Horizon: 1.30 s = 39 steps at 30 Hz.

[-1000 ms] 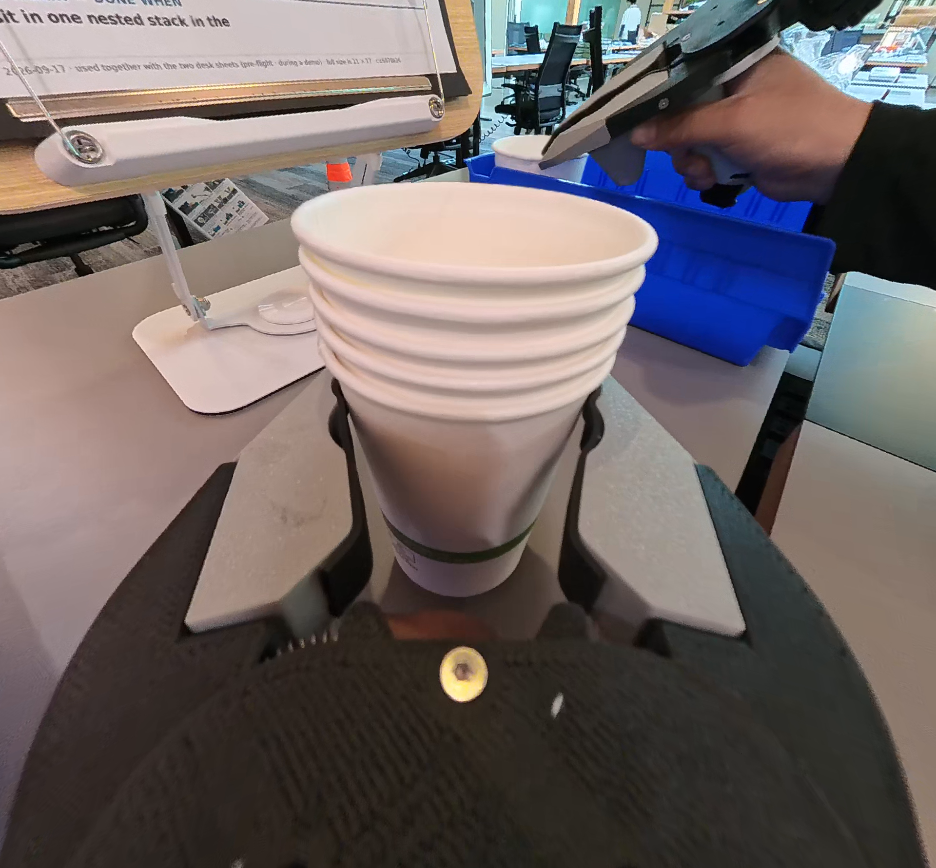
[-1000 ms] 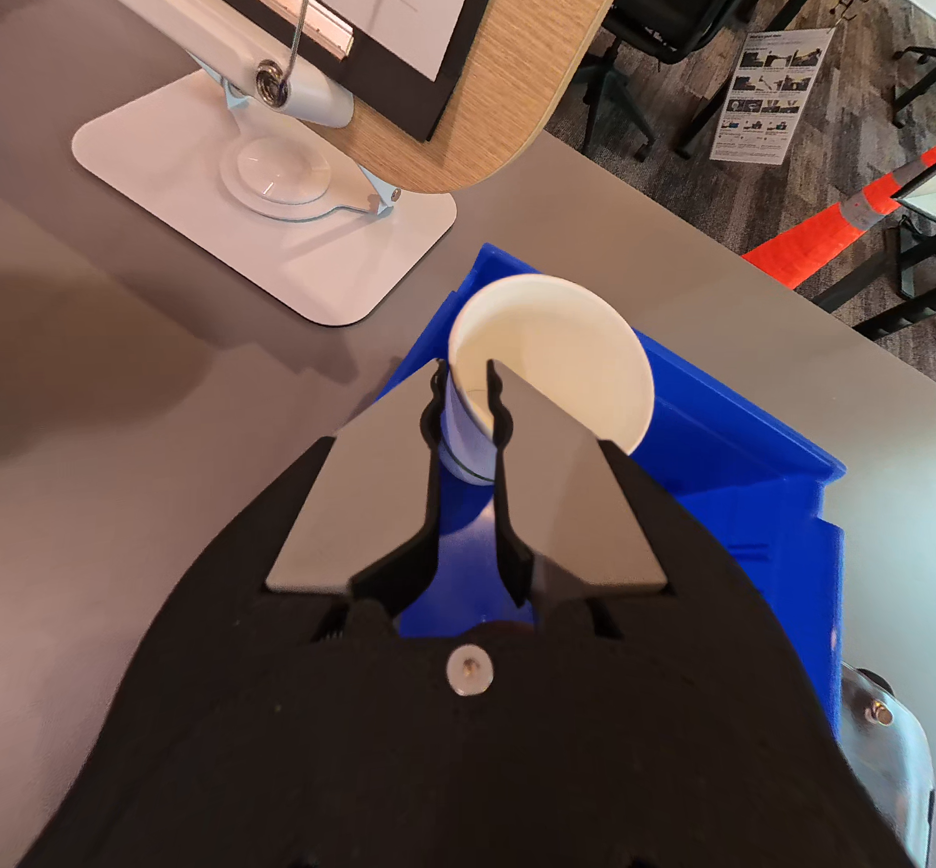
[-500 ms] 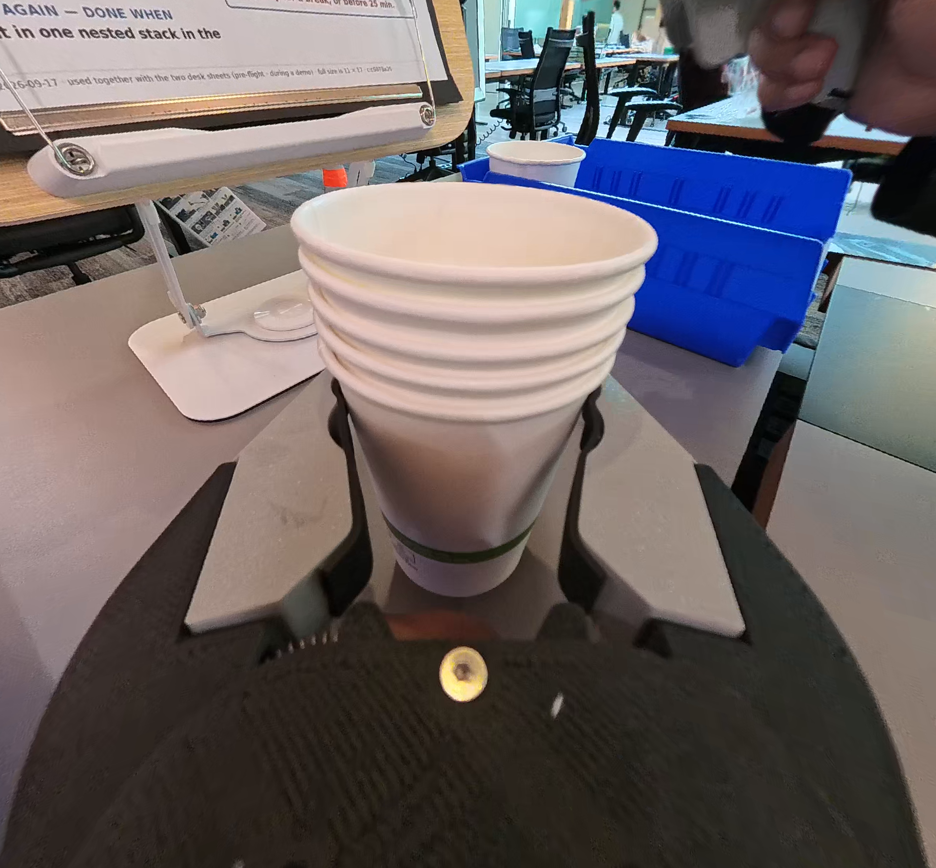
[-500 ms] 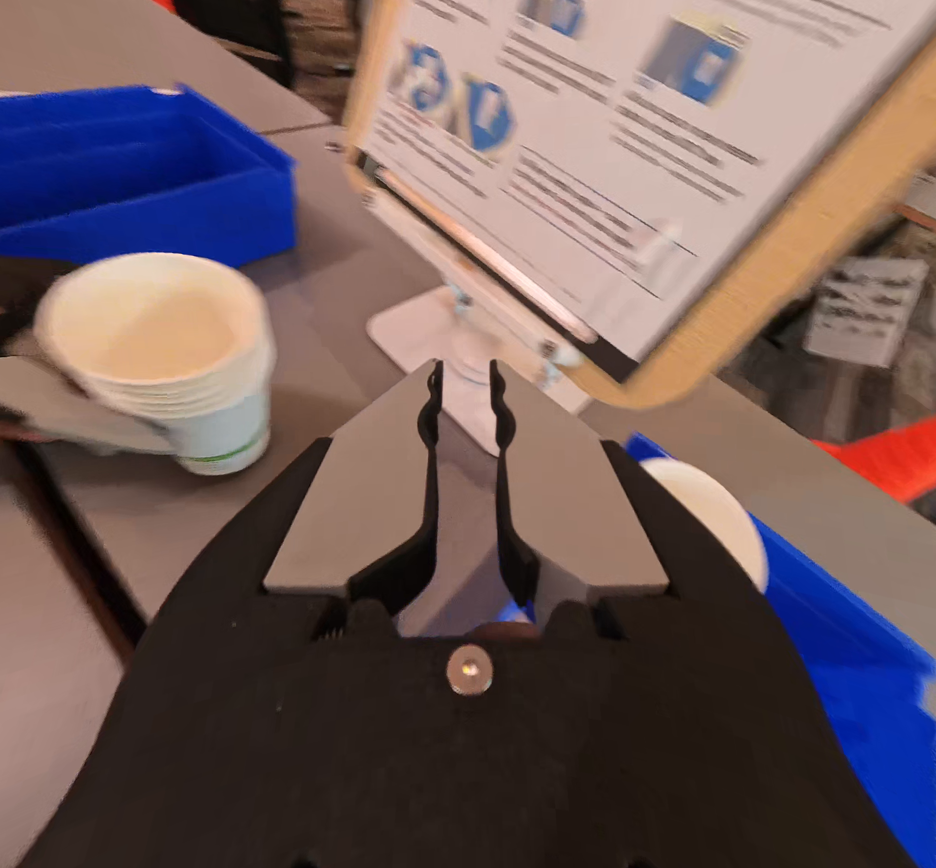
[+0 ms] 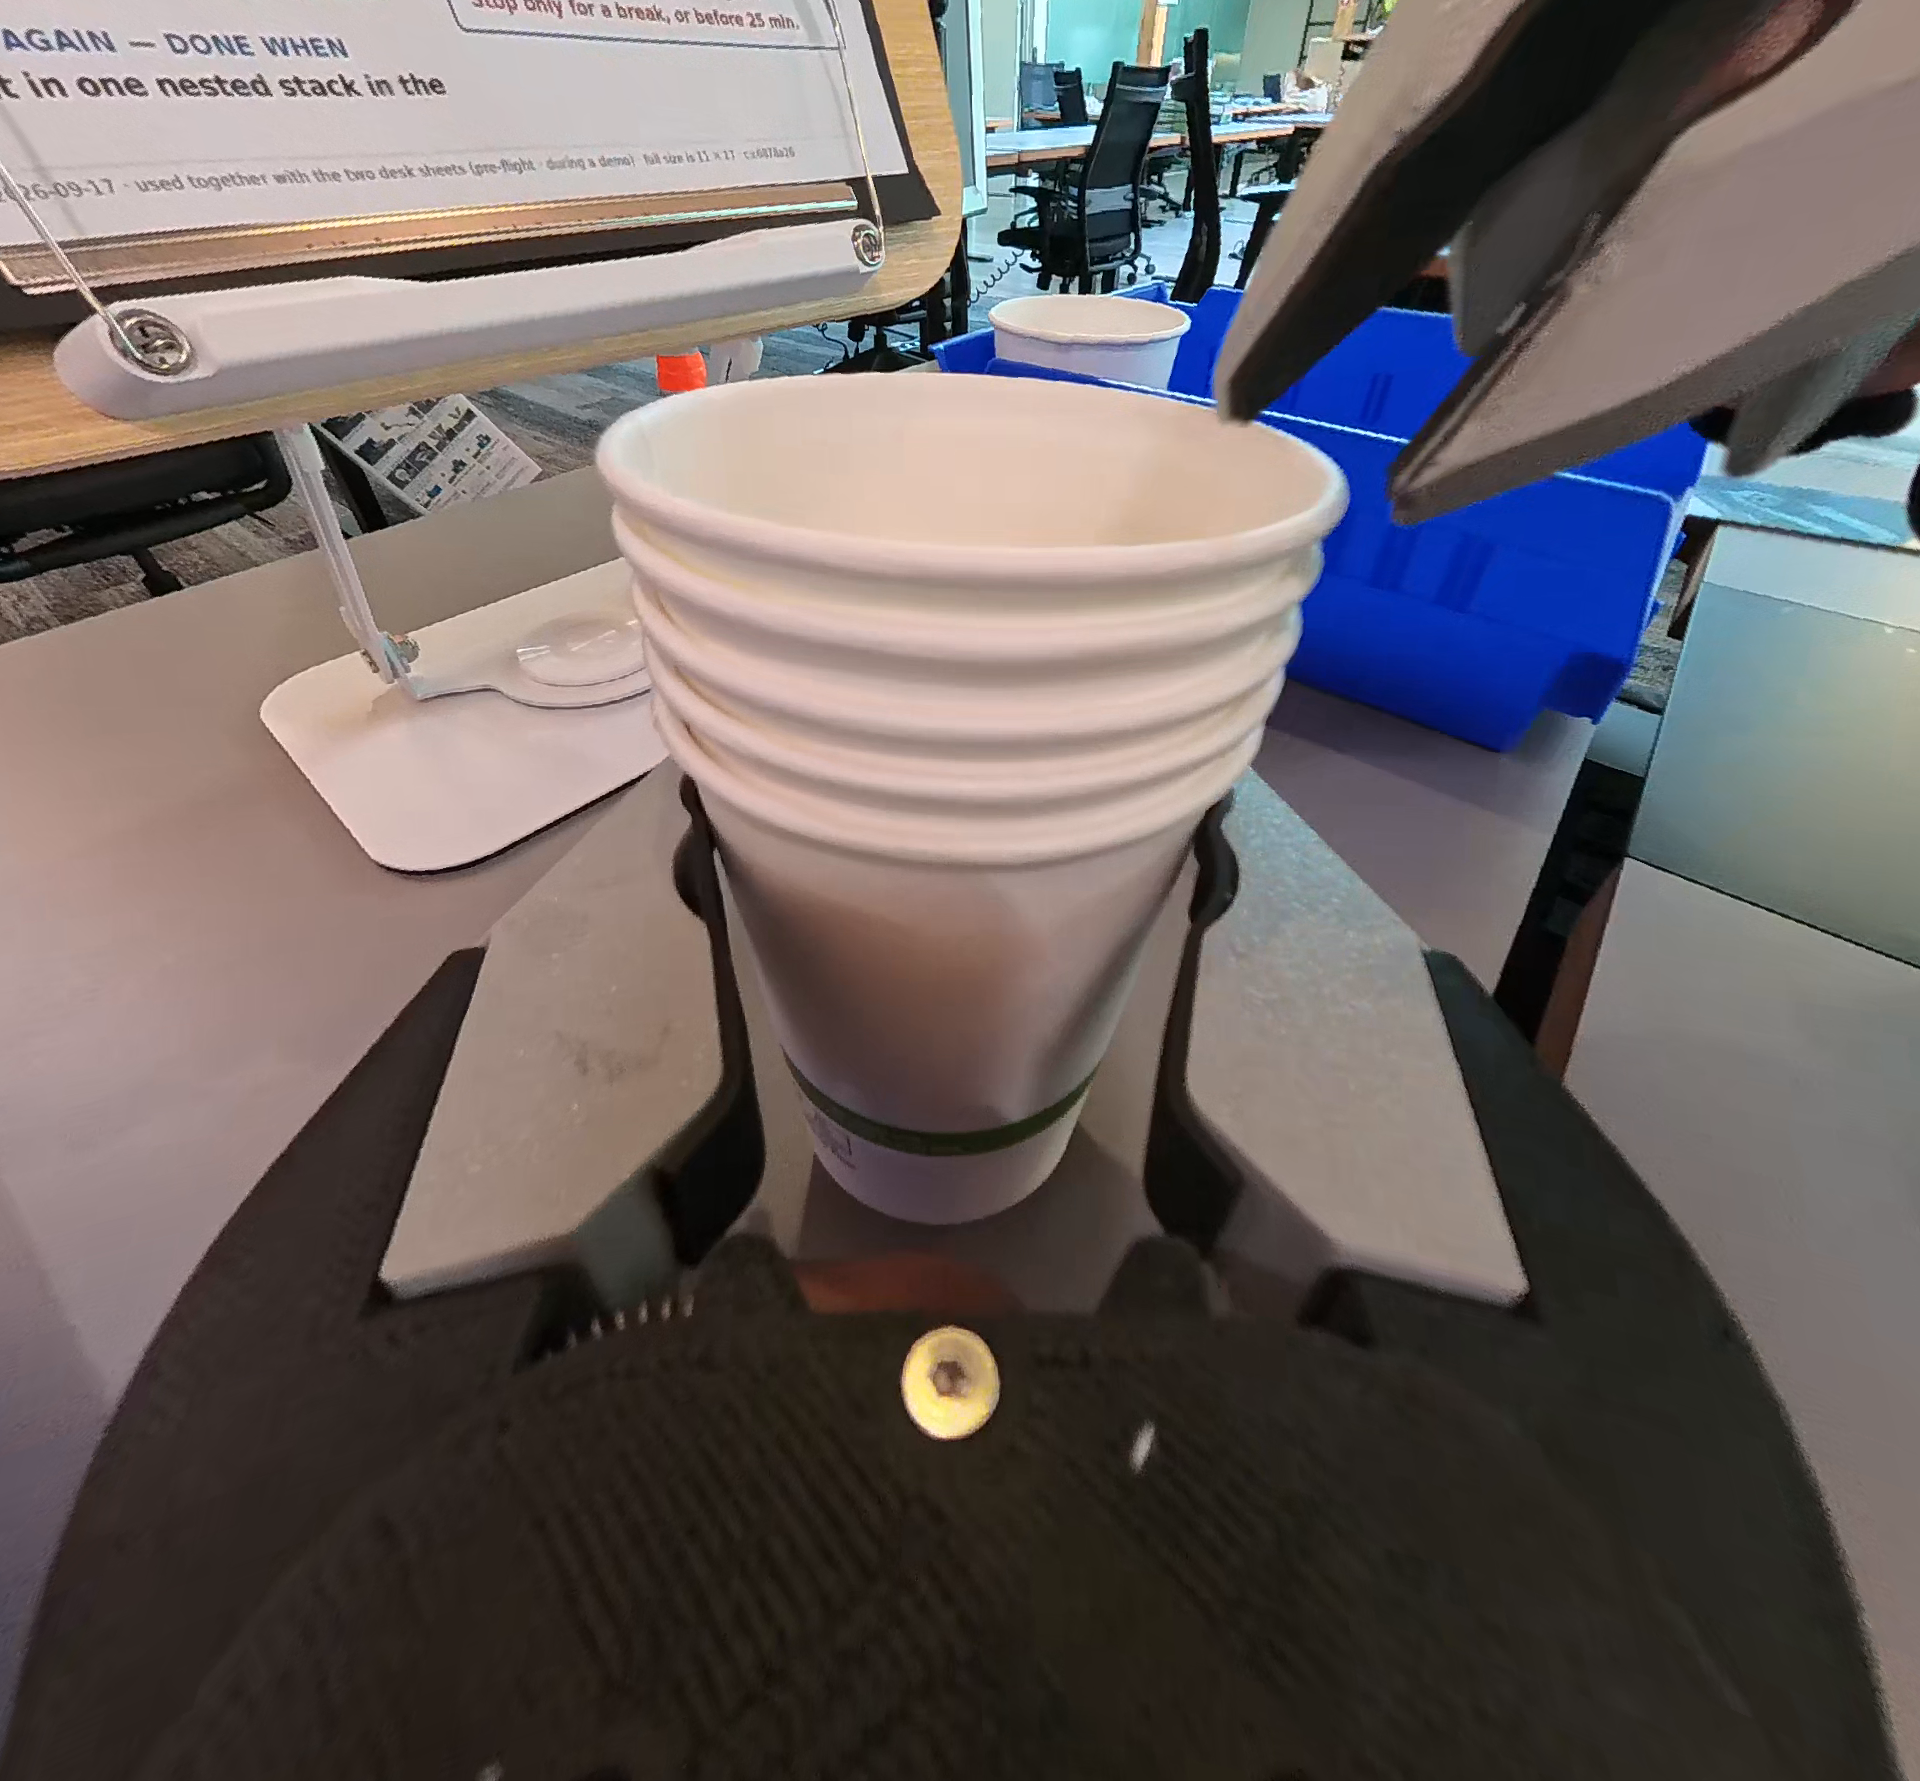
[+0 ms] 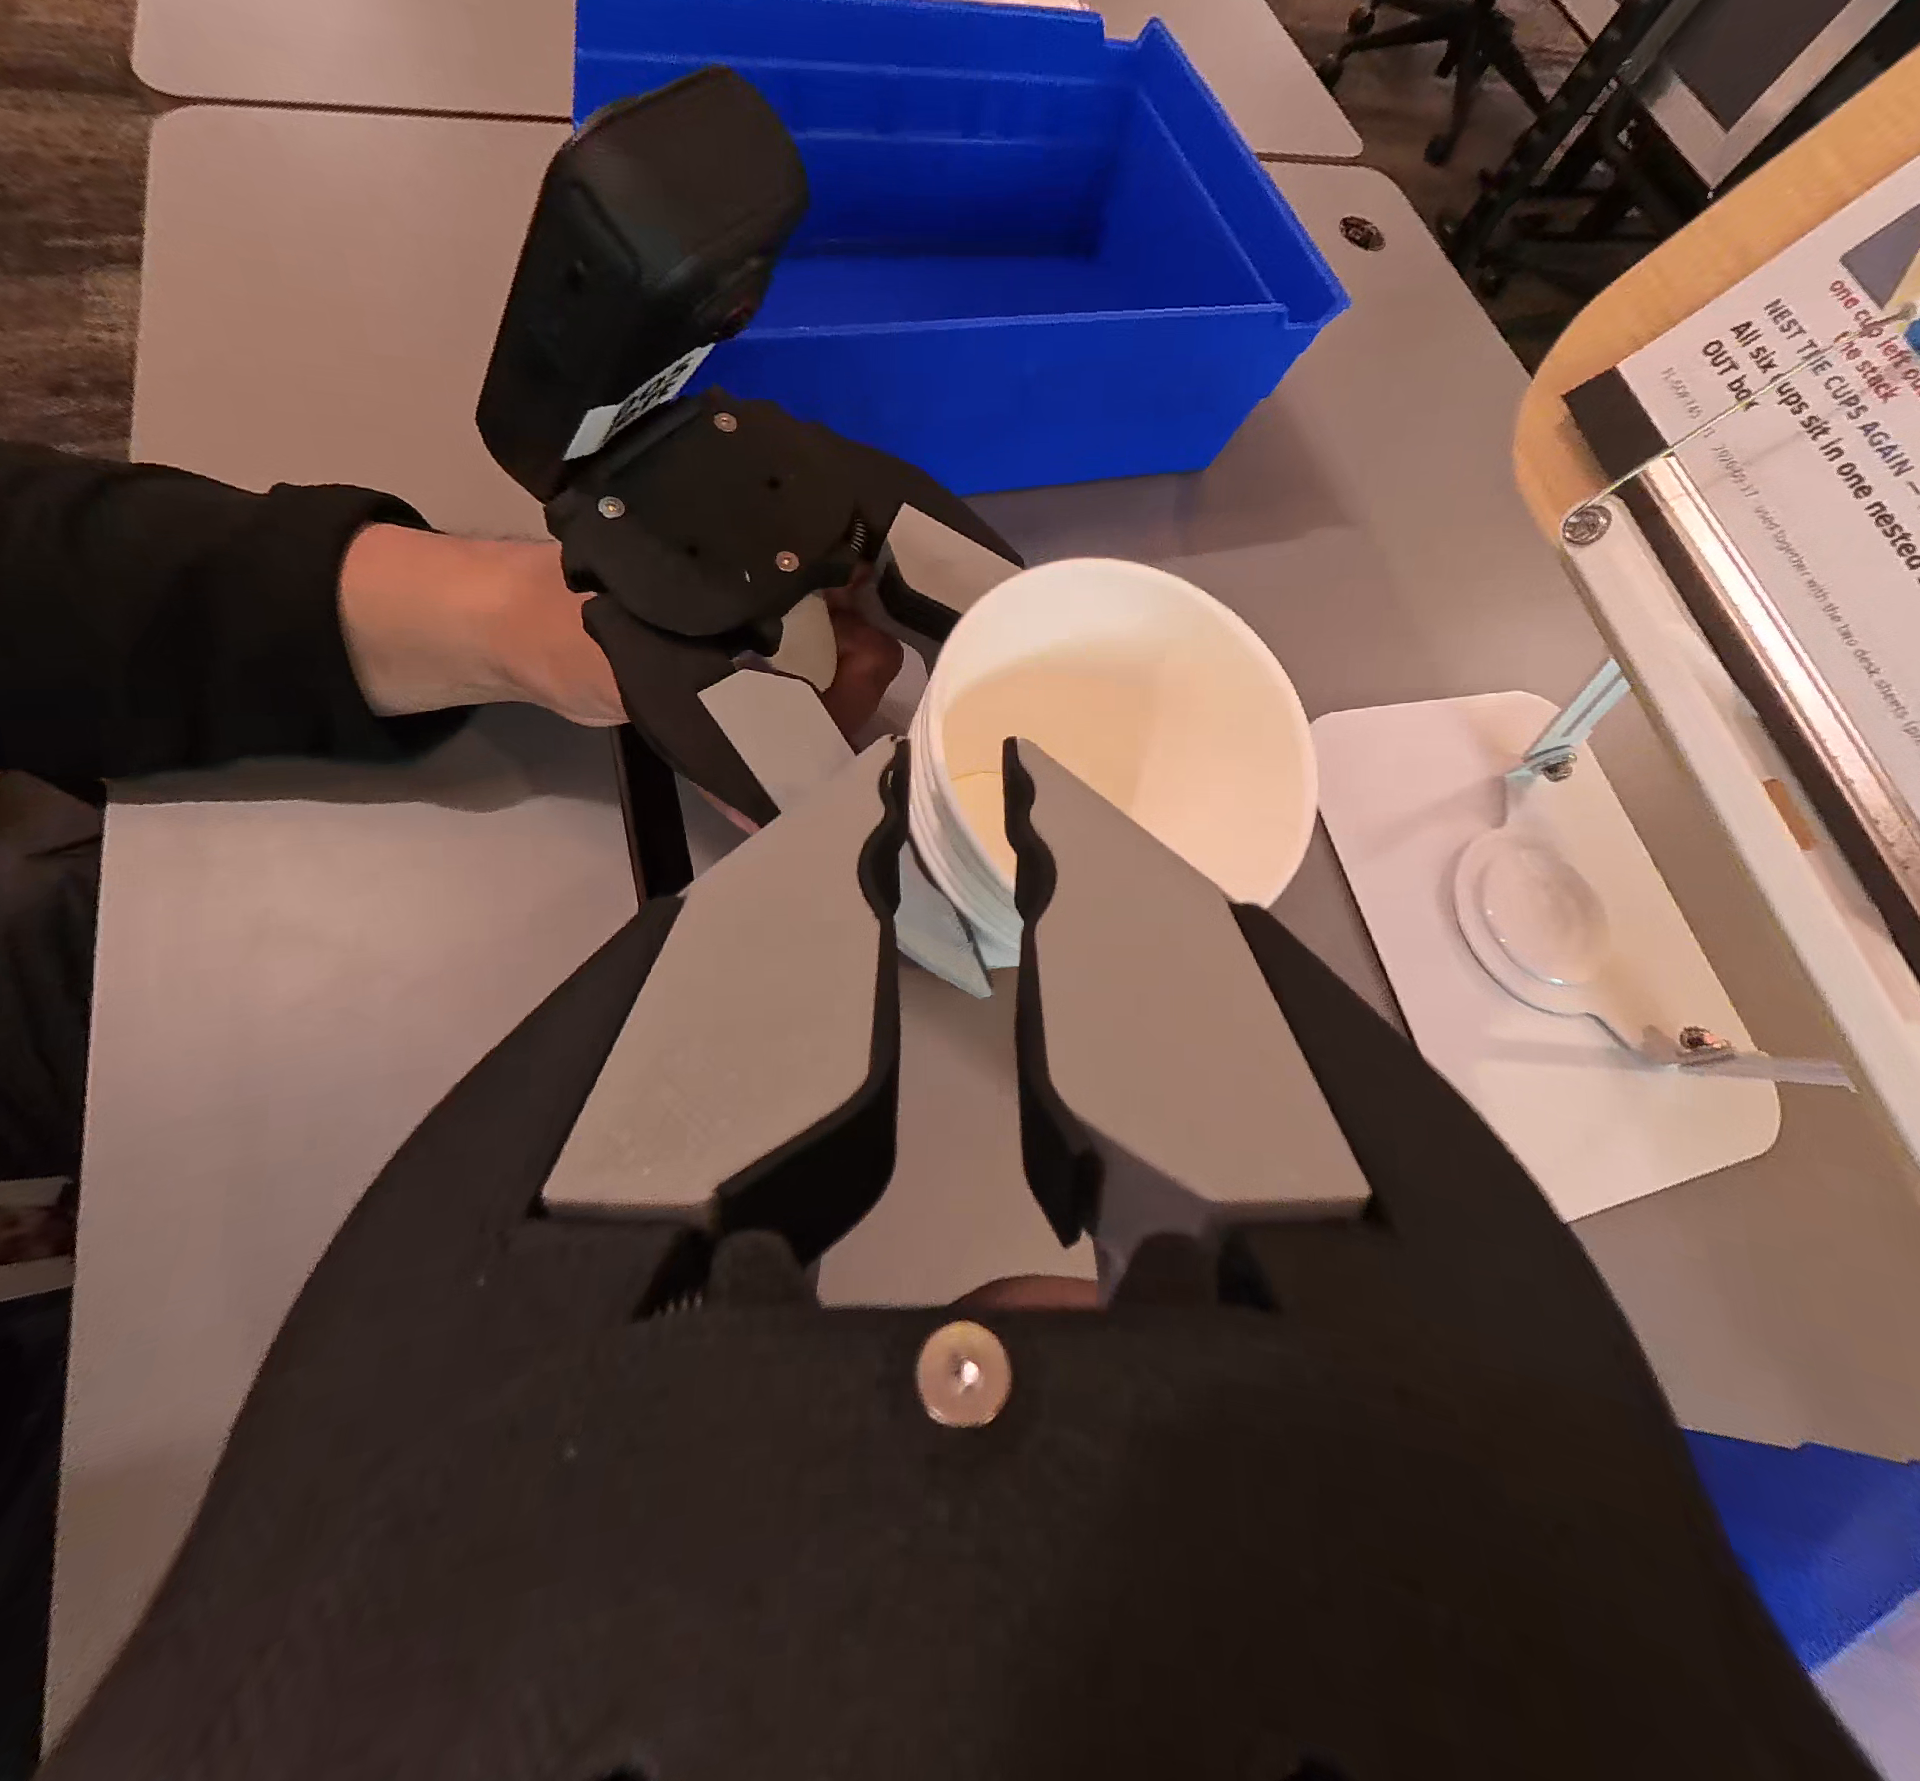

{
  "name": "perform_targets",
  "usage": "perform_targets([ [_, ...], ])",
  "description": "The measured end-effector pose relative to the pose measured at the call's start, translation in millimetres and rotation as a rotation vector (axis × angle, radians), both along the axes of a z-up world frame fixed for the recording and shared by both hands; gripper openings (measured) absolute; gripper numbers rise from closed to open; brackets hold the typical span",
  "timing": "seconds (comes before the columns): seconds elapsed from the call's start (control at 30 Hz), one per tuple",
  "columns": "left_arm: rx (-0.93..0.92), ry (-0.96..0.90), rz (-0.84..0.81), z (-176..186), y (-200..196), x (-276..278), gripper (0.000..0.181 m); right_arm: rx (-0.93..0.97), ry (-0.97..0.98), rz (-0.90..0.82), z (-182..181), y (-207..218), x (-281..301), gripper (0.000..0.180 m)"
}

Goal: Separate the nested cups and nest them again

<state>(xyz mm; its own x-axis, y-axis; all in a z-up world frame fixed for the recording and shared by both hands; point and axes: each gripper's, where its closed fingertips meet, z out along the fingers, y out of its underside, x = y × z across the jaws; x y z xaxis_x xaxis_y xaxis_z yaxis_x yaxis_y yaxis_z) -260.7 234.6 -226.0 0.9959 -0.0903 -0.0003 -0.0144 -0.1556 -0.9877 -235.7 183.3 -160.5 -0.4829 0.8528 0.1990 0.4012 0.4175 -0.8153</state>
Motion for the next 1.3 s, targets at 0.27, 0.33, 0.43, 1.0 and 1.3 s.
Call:
perform_targets([
  [0.27,0.010,0.011,-0.020,2,0,6,0.091,-0.015,-0.030,-0.008,-8,-1,-2,0.014],
  [0.33,0.014,0.015,-0.027,3,0,7,0.091,-0.013,-0.039,-0.009,-11,-1,-1,0.014],
  [0.43,0.011,0.017,-0.031,2,0,8,0.091,-0.027,-0.049,0.006,-12,-4,1,0.005],
  [1.0,0.020,0.023,-0.052,4,0,13,0.090,-0.012,0.012,-0.018,15,-1,5,0.000],
  [1.3,0.018,0.037,-0.056,4,0,15,0.091,-0.029,-0.003,-0.023,12,0,6,0.000],
])
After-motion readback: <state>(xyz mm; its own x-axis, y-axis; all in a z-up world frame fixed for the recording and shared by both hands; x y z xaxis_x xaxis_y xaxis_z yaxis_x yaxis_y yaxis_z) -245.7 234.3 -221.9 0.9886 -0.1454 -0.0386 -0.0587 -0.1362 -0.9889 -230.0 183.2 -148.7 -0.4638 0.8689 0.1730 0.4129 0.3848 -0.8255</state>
